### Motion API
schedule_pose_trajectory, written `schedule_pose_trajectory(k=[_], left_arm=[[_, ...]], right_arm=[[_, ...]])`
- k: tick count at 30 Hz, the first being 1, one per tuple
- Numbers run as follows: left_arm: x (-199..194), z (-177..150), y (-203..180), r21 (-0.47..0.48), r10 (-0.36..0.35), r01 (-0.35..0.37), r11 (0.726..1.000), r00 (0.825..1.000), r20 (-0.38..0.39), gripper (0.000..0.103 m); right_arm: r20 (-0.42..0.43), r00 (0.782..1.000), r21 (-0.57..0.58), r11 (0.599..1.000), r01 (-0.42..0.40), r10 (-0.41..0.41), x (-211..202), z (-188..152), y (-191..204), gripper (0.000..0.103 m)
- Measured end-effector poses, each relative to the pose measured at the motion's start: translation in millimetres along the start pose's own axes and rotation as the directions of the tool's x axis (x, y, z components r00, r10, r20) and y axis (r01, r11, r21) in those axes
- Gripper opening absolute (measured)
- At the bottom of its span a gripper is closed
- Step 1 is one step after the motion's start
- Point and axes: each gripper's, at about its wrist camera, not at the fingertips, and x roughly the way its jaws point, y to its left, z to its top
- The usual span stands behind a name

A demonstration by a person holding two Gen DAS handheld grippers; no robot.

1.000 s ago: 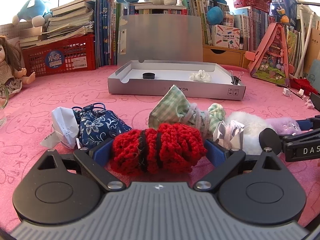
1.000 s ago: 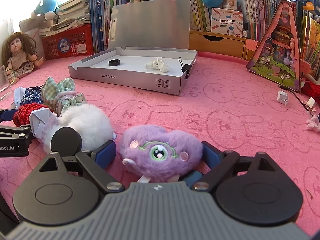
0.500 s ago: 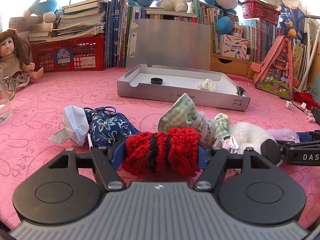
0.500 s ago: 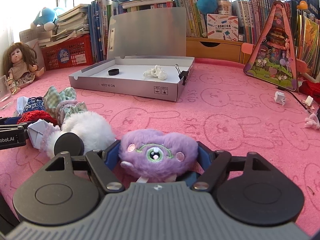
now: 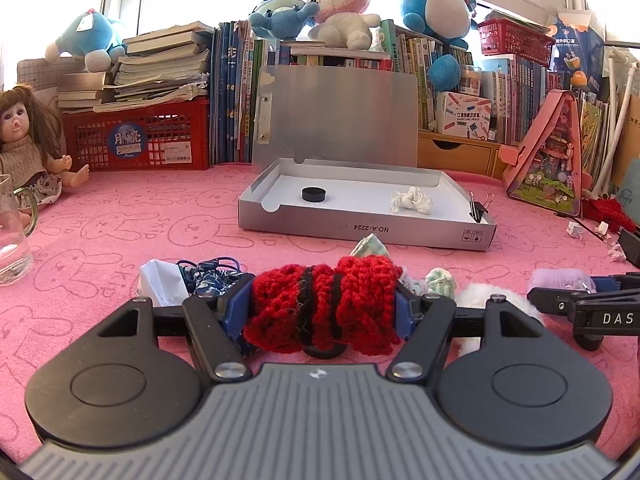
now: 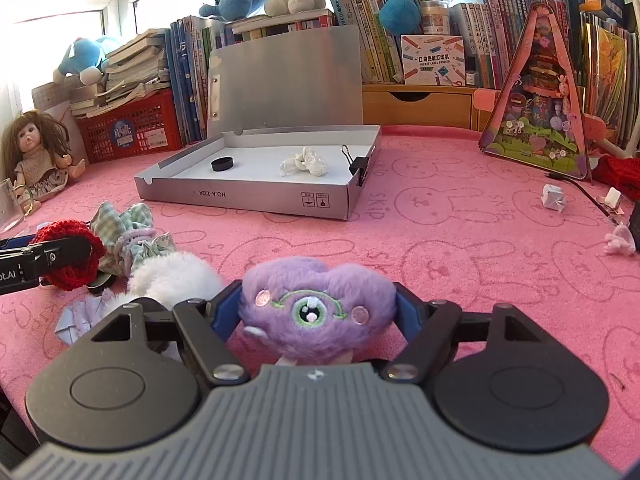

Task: Organize objects
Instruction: 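Carry the purple plush and red knitted pouch with both tools over the box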

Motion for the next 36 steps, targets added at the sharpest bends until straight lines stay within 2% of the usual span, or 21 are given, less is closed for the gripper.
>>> schedule_pose_trajectory(k=[7, 17, 24, 33, 36], left_arm=[[8, 27, 8, -0.007, -0.002, 0.003, 1.0, 1.0, 0.029, 0.072], [38, 62, 24, -0.013, -0.013, 0.013, 1.0, 1.0, 0.023, 0.072], [78, 85, 26, -0.064, -0.013, 0.013, 0.998, 1.0, 0.008, 0.072], [135, 106, 9, -0.013, -0.024, 0.024, 1.0, 1.0, 0.01, 0.072], [156, 109, 9, -0.026, -0.046, 0.046, 0.999, 0.999, -0.008, 0.072]], right_arm=[[0.043, 0.999, 0.001, 1.0, 0.01, -0.01, -3, 27, -4, 0.077], [0.054, 0.998, 0.015, 0.999, 0.034, -0.035, 15, 60, -7, 0.077], [0.055, 0.998, 0.077, 0.997, 0.003, -0.007, 44, 80, -7, 0.077], [0.036, 0.998, 0.099, 0.994, -0.053, 0.049, 92, 106, 8, 0.077], [0.022, 0.998, 0.094, 0.994, -0.061, 0.059, 106, 111, 12, 0.077]])
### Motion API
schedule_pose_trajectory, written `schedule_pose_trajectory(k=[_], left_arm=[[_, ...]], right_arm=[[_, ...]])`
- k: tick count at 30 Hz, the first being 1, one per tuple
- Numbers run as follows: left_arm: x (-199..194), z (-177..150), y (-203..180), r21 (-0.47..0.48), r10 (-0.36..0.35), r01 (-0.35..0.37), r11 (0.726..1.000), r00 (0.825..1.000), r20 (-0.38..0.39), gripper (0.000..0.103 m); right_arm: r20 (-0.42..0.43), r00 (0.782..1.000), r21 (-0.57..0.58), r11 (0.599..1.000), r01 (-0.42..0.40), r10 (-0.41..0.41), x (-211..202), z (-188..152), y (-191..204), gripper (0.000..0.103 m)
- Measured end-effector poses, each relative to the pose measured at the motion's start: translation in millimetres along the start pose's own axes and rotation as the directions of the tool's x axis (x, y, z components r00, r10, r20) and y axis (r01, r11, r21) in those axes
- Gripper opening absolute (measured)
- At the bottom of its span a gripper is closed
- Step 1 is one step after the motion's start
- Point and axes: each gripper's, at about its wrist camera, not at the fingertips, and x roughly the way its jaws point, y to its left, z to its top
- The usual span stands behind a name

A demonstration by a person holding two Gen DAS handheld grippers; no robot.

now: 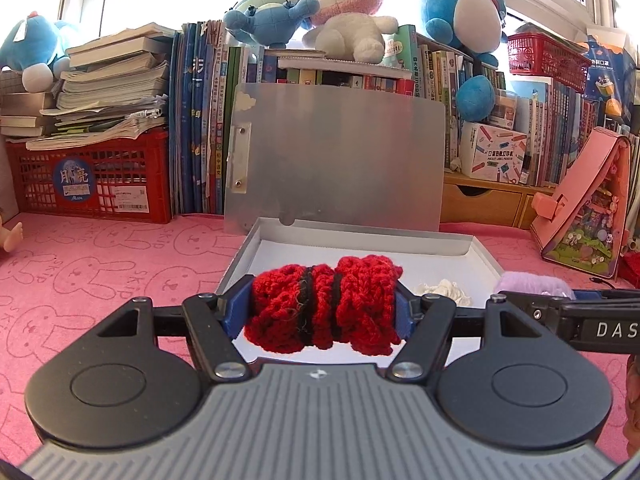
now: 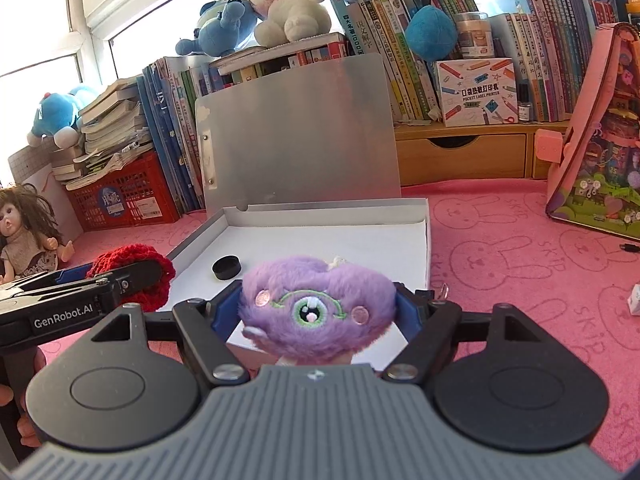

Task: Organize objects
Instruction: 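Carry the purple plush and red knitted pouch with both tools over the box, then open the right tool, then the left, releasing both items into the box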

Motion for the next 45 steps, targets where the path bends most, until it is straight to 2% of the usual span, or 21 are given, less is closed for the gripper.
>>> schedule_pose_trajectory(k=[7, 12, 27, 34, 37, 39, 45], left_arm=[[42, -1, 6, -0.023, -0.014, 0.012, 1.0, 0.995, -0.1, 0.072], [61, -4, 13, -0.025, 0.011, -0.015, 1.0, 0.989, -0.147, 0.072], [74, -13, 12, 0.019, 0.044, -0.041, 0.999, 0.983, -0.176, 0.074], [77, -13, 14, 0.005, 0.054, -0.054, 0.999, 0.978, -0.201, 0.076], [76, -12, 12, 0.009, 0.05, -0.049, 0.999, 0.979, -0.198, 0.081], [73, -11, 11, 0.008, 0.044, -0.043, 0.999, 0.98, -0.193, 0.088], [59, -1, 6, 0.028, 0.041, -0.037, 0.999, 0.989, -0.142, 0.095]], right_arm=[[-0.052, 0.998, -0.071, 0.997, 0.017, -0.021, 30, 0, 11, 0.077], [-0.078, 0.996, -0.085, 0.996, 0.029, -0.035, 42, -2, 12, 0.077], [-0.11, 0.992, -0.113, 0.992, 0.047, -0.06, 56, -8, 15, 0.078], [-0.118, 0.991, -0.106, 0.993, 0.054, -0.066, 58, -9, 13, 0.08], [-0.112, 0.991, -0.107, 0.992, 0.06, -0.072, 58, -9, 13, 0.084], [-0.101, 0.992, -0.113, 0.992, 0.063, -0.074, 56, -9, 14, 0.088], [-0.057, 0.995, -0.143, 0.987, 0.074, -0.083, 45, -4, 20, 0.093]])
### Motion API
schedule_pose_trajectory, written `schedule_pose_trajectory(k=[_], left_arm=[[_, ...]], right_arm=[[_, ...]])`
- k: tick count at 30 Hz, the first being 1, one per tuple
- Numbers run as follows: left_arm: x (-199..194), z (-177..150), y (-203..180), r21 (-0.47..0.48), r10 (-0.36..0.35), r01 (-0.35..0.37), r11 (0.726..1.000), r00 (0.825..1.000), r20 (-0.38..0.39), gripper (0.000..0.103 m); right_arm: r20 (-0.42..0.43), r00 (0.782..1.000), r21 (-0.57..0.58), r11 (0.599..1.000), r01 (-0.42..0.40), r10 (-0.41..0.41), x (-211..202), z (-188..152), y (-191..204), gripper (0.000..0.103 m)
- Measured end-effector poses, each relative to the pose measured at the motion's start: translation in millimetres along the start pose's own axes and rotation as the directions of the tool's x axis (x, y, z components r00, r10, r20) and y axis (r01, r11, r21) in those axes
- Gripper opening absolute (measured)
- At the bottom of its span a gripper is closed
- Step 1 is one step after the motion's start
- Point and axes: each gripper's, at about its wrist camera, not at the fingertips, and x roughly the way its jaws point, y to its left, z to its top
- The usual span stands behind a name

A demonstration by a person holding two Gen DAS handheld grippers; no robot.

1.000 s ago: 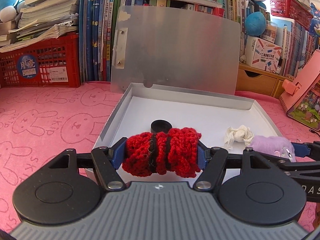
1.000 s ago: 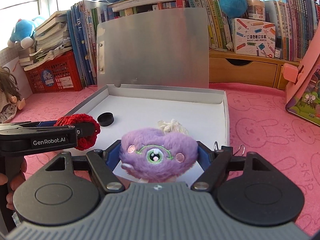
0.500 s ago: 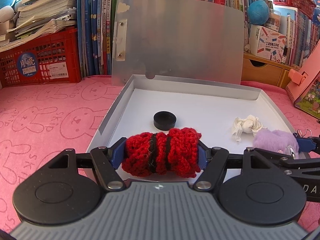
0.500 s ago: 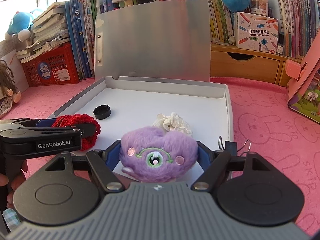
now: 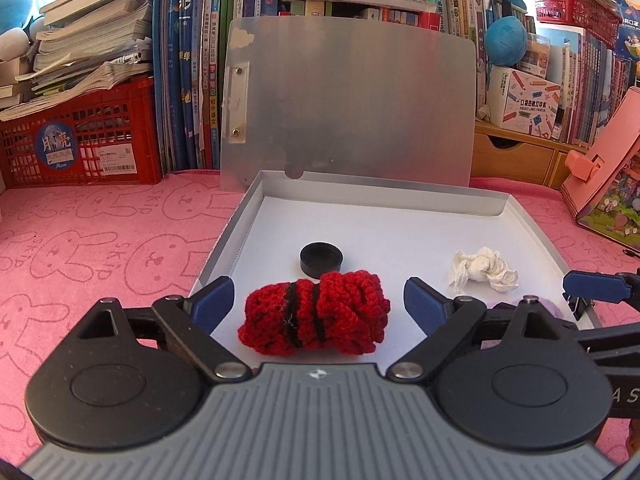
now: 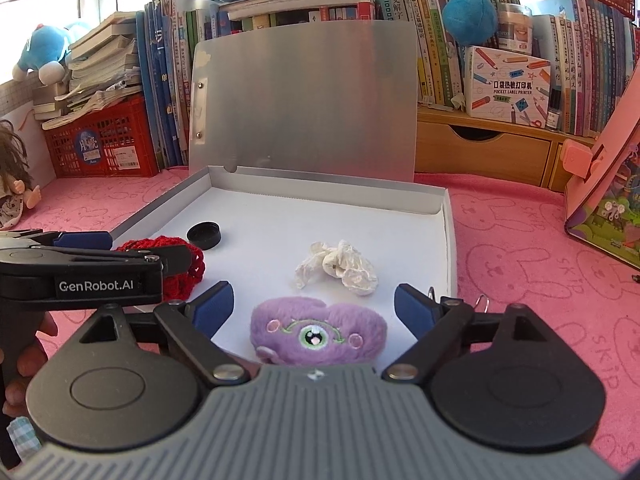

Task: Organize objects
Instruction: 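Open the right tool, then the left, releasing both items into the box, then withdraw both open tools from the box toward the remaining items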

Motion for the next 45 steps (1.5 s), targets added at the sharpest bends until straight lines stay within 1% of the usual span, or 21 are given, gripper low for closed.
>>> schedule_pose_trajectory(k=[8, 13, 16, 20, 23, 25, 28, 32, 37, 45], left_arm=[[-27, 6, -4, 0.058, 0.006, -0.009, 0.998, 0.998, 0.059, 0.097], [-51, 2, -6, 0.091, -0.02, 0.011, 0.996, 0.995, 0.1, 0.098], [-64, -4, -8, 0.089, -0.043, 0.034, 0.995, 0.993, 0.111, 0.099], [-84, -19, -12, 0.091, -0.079, 0.068, 0.993, 0.99, 0.12, 0.099], [-98, -33, -13, 0.1, -0.095, 0.083, 0.992, 0.988, 0.125, 0.099], [-107, -45, -14, 0.11, -0.092, 0.079, 0.991, 0.988, 0.127, 0.099], [-119, -63, -16, 0.142, -0.07, 0.05, 0.989, 0.989, 0.134, 0.099], [-136, -81, -17, 0.175, -0.077, 0.052, 0.983, 0.987, 0.141, 0.099], [-159, -102, -20, 0.207, -0.115, 0.085, 0.975, 0.984, 0.137, 0.099], [-185, -132, -29, 0.242, -0.17, 0.139, 0.96, 0.979, 0.112, 0.1]], right_arm=[[0.048, 0.999, -0.003, 1.0, 0.0, 0.0, -24, 6, -5, 0.095], [0.072, 0.997, 0.017, 1.0, -0.022, 0.021, -44, 4, -13, 0.096], [0.084, 0.996, 0.029, 0.999, -0.036, 0.034, -55, -1, -15, 0.096], [0.093, 0.993, 0.043, 0.997, -0.072, 0.068, -69, -10, -14, 0.096], [0.099, 0.992, 0.032, 0.996, -0.087, 0.083, -82, -20, -12, 0.096], [0.106, 0.99, 0.023, 0.995, -0.092, 0.089, -92, -27, -12, 0.096], [0.104, 0.99, 0.023, 0.995, -0.102, 0.099, -106, -38, -13, 0.096], [0.093, 0.989, 0.027, 0.992, -0.121, 0.118, -122, -55, -14, 0.096], [0.084, 0.988, 0.001, 0.991, -0.133, 0.132, -142, -73, -12, 0.096], [0.057, 0.987, -0.064, 0.987, -0.146, 0.15, -165, -99, 2, 0.096]])
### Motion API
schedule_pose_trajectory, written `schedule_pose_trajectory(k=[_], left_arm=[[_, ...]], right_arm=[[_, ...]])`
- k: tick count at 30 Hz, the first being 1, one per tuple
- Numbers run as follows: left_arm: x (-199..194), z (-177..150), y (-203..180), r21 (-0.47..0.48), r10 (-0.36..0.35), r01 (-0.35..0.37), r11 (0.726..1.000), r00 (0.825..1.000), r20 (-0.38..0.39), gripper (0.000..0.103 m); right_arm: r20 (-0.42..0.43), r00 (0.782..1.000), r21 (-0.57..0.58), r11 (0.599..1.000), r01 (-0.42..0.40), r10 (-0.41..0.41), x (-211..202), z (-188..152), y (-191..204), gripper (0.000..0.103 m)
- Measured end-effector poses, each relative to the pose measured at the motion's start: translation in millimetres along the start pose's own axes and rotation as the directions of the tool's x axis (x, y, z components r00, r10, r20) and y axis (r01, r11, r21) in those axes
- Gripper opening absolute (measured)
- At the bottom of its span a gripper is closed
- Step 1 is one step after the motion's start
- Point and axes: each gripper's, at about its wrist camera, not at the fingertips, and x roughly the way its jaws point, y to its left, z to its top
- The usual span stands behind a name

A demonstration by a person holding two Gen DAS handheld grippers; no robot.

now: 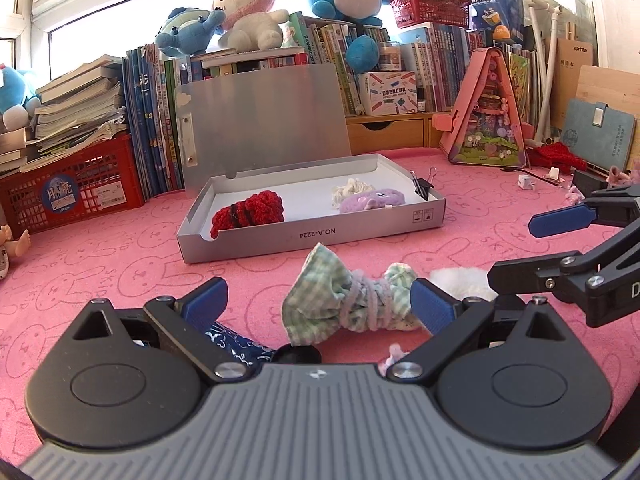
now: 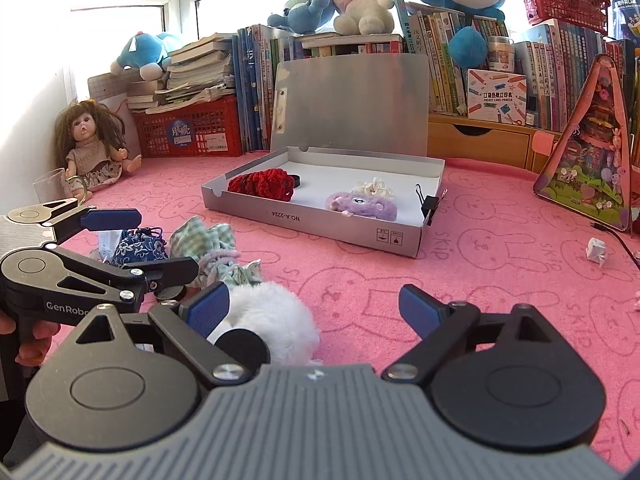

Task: Organize objects
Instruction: 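Withdraw both open tools from the box toward the remaining items, then grasp a black lid with the right tool while the left grasps the paper bundle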

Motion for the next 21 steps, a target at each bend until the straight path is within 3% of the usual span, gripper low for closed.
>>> schedule_pose_trajectory(k=[7, 21], left_arm=[[-11, -24, -7, -0.009, -0.059, 0.058, 0.998, 0.998, -0.03, 0.1], [-15, -41, -12, -0.023, -0.026, 0.025, 0.999, 0.999, -0.047, 0.1]], right_arm=[[-0.024, 0.998, -0.013, 0.998, -0.067, 0.066, -12, -13, 10, 0.084], [-0.063, 0.996, -0.066, 0.996, -0.063, 0.059, -6, -27, 31, 0.049]])
